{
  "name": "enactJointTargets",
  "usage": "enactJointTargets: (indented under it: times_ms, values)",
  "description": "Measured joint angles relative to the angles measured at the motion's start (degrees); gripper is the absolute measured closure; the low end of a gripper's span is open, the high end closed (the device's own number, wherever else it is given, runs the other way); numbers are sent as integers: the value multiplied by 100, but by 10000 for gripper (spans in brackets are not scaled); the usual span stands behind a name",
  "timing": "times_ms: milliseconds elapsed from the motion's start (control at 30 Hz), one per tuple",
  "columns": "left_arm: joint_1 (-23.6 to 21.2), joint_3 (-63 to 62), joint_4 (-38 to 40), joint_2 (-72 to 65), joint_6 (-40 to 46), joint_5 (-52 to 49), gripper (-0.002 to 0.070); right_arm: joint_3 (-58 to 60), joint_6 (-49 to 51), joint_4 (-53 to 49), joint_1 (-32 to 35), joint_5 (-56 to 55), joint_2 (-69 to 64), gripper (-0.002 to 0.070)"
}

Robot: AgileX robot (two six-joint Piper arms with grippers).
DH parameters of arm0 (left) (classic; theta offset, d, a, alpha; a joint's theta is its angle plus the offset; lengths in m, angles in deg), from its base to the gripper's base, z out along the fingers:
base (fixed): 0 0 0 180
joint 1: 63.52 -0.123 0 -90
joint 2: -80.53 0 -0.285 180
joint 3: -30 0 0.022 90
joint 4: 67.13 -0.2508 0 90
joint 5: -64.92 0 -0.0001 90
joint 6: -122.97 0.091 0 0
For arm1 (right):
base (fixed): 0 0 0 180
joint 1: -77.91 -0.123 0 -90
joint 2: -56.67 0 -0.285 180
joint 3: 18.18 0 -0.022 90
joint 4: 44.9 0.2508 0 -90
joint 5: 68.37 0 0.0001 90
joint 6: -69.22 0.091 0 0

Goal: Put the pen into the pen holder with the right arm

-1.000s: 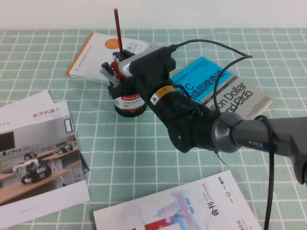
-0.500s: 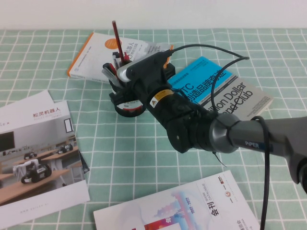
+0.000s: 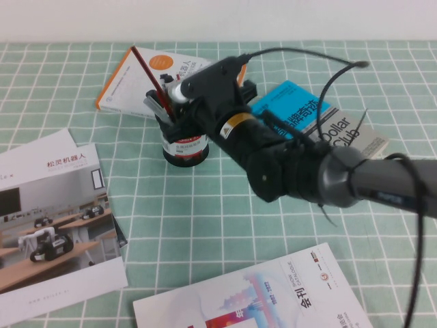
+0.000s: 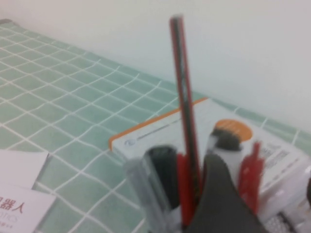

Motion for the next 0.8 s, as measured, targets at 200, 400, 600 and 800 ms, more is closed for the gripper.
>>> enactJointTargets:
  times_ms: [200,400,600,800]
  values:
    - [0,0,0,0,0,0,680,223,-324,123,10,236,682,385]
    - [0,0,0,0,0,0,680,236,-326,132,10,1068,1247,535]
    - [0,0,0,0,0,0,680,245,-335,132,10,2213,1751,673]
    - [0,0,0,0,0,0,680,365,-335,6,10,3846,2699,692]
